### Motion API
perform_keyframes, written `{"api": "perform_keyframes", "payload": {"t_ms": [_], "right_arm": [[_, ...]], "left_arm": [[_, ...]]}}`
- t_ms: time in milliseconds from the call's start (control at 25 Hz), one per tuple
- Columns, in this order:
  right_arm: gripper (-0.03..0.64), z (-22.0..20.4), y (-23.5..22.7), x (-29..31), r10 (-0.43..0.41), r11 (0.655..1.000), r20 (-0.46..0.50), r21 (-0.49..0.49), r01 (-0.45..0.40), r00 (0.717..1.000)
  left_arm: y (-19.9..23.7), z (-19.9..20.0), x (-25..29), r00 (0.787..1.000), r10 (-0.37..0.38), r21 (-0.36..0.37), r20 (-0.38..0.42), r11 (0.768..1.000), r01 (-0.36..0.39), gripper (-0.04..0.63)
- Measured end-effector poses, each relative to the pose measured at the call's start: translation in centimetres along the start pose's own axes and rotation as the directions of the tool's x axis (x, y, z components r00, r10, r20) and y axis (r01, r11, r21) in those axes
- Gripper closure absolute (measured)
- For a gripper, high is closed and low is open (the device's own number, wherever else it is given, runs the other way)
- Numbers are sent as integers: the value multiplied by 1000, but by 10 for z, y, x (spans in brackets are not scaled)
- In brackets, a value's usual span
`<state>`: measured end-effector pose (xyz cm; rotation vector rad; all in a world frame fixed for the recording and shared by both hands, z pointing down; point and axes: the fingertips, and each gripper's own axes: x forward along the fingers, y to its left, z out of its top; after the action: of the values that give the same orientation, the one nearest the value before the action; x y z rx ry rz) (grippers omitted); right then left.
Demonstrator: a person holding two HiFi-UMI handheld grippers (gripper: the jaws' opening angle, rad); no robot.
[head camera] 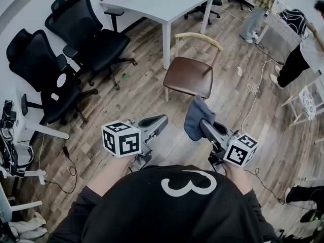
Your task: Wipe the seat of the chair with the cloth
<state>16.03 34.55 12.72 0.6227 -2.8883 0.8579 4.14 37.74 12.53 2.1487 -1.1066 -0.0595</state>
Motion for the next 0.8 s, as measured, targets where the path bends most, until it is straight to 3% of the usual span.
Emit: {"api": "perform_keyframes", "payload": {"t_ms": [400, 800], "right_arm": [[568, 7, -30, 57, -47, 998, -64, 34, 49, 997], [568, 36, -137, 137, -18, 992, -106, 120, 31, 994]], "left_arm": [[59, 18, 17, 999, -34, -64, -29, 997, 32, 581], [144, 65, 96, 995, 30, -125, -95, 991, -42, 581]]}}
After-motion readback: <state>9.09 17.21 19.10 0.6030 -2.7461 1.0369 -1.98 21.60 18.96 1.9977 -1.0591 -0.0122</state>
